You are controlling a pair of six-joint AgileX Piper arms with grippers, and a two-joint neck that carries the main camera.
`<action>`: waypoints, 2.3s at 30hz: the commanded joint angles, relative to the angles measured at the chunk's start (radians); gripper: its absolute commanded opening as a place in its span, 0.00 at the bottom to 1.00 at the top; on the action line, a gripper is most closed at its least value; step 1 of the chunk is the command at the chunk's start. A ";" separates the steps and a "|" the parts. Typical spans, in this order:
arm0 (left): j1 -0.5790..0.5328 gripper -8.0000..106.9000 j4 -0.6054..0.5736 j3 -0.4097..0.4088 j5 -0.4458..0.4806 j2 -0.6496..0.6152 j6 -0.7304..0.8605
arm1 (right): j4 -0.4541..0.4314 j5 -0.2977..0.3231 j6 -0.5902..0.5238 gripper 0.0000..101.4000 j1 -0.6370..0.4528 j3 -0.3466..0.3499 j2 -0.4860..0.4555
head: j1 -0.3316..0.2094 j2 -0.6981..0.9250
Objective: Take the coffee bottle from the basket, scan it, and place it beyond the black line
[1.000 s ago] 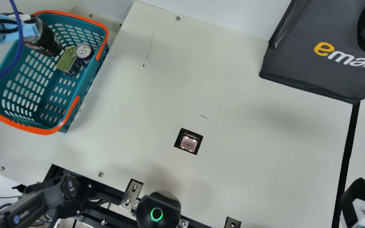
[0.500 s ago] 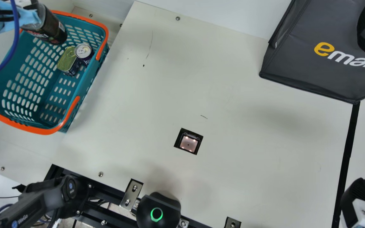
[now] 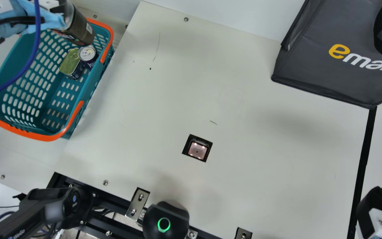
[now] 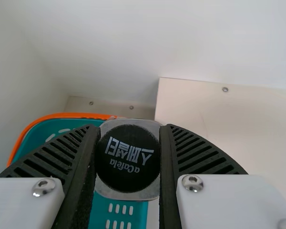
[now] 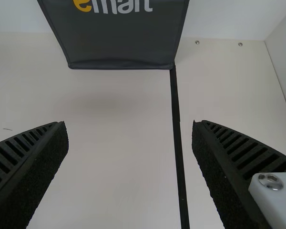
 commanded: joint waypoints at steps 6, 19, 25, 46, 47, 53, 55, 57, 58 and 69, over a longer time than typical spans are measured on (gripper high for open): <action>-0.096 0.16 0.008 -0.002 0.014 -0.014 -0.018 | 0.000 0.000 0.000 0.90 0.000 0.000 0.000 | -0.026 0.002; -0.298 0.16 0.027 0.008 0.054 -0.050 -0.080 | 0.000 0.000 0.000 0.90 0.000 0.000 0.000 | -0.026 0.002; -0.390 0.16 0.034 0.017 0.060 -0.058 -0.099 | 0.000 0.000 0.000 0.90 0.000 0.000 0.000 | -0.026 0.002; -0.622 0.16 -0.037 0.080 0.051 -0.039 -0.016 | 0.000 0.000 0.000 0.90 0.000 0.000 0.000 | -0.026 0.002; -0.628 0.16 -0.041 0.086 0.050 -0.038 -0.009 | 0.000 0.000 0.000 0.90 0.000 0.000 0.000 | -0.026 0.002; -0.658 0.16 -0.060 0.124 0.043 -0.032 0.028 | 0.000 0.000 0.000 0.90 0.000 0.000 0.000 | -0.026 0.002; -0.667 0.16 -0.068 0.137 0.041 -0.031 0.040 | 0.000 0.000 0.000 0.90 0.000 0.000 0.000 | -0.026 0.002; -0.676 0.16 -0.075 0.149 0.038 -0.029 0.052 | 0.000 0.000 0.000 0.90 0.000 0.000 0.000 | -0.026 0.002; -0.680 0.16 -0.078 0.155 0.036 -0.027 0.057 | 0.000 0.000 0.000 0.90 0.000 0.000 0.000 | -0.026 0.002; -0.710 0.16 -0.110 0.199 0.000 0.015 0.110 | 0.000 -0.001 0.000 0.90 0.000 0.000 0.000 | -0.026 0.002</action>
